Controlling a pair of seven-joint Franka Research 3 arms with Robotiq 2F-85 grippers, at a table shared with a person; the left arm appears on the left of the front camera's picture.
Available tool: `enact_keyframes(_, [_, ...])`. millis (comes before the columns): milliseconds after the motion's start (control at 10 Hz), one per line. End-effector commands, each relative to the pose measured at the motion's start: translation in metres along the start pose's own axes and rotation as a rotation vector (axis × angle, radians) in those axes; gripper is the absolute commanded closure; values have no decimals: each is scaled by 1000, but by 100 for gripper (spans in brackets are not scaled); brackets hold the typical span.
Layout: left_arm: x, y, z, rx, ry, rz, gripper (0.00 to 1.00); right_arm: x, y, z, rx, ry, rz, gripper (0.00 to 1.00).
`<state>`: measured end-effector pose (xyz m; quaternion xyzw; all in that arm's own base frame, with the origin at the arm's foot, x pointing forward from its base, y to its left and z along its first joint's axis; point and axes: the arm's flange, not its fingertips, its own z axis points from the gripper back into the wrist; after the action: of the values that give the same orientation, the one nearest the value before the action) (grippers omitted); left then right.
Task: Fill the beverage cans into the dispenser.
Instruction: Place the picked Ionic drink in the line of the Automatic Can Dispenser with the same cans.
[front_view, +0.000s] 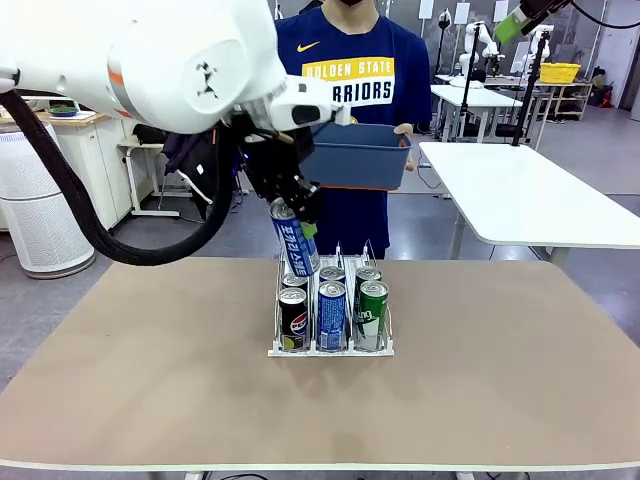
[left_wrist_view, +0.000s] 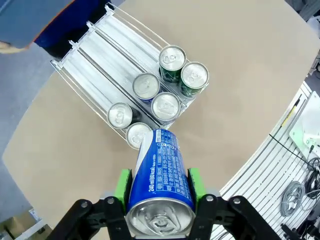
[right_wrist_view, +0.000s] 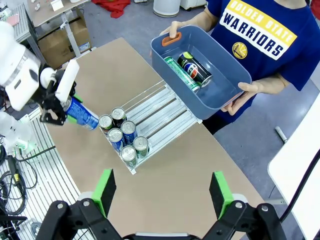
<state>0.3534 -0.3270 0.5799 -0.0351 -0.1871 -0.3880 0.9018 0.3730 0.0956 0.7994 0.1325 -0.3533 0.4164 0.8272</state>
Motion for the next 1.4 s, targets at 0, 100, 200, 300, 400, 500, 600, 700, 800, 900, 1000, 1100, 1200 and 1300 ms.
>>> enact_keyframes(0, [3, -4, -4, 29, -6, -28, 43, -1, 0, -1, 1, 2, -1, 0])
enact_keyframes(100, [3, 3, 3, 58, -30, -30, 43, -1, 0, -1, 1, 2, -1, 0])
enact_keyframes(200, [4, 22, 10, 42, -34, -18, 43, -1, 0, -1, 1, 2, -1, 0])
enact_keyframes(300, [1, -8, -4, 20, 7, -25, 43, -1, 0, -1, 1, 2, -1, 0])
enact_keyframes(400, [1, -8, -4, 20, 7, -25, 43, -1, 0, -1, 1, 2, -1, 0])
enact_keyframes(500, [1, -8, -4, 20, 7, -25, 43, -1, 0, -1, 1, 2, -1, 0])
enact_keyframes(600, [1, -8, -4, 20, 7, -25, 43, -1, 0, -1, 1, 2, -1, 0])
enact_keyframes(700, [2, -3, -6, 14, 10, -26, 43, -1, 0, -1, 1, 2, -1, 0])
enact_keyframes(800, [0, -14, -7, 64, 16, 22, 43, -1, 0, -1, 1, 2, -1, 0])
enact_keyframes(900, [-3, -30, -11, 91, 1, 60, 43, -1, 0, -1, 1, 2, -1, 0])
enact_keyframes(1000, [-6, -44, -17, 96, -9, 61, 43, -1, 0, -1, 1, 2, -1, 0])
enact_keyframes(1100, [-7, -53, -27, 120, 2, 40, 43, -1, 0, -1, 1, 2, -1, 0])
enact_keyframes(1200, [-8, -63, -33, 137, -3, 15, 43, -1, 0, -1, 1, 2, -1, 0])
enact_keyframes(1300, [-5, -79, -39, 171, 3, -5, 43, -1, 0, -1, 1, 2, -1, 0])
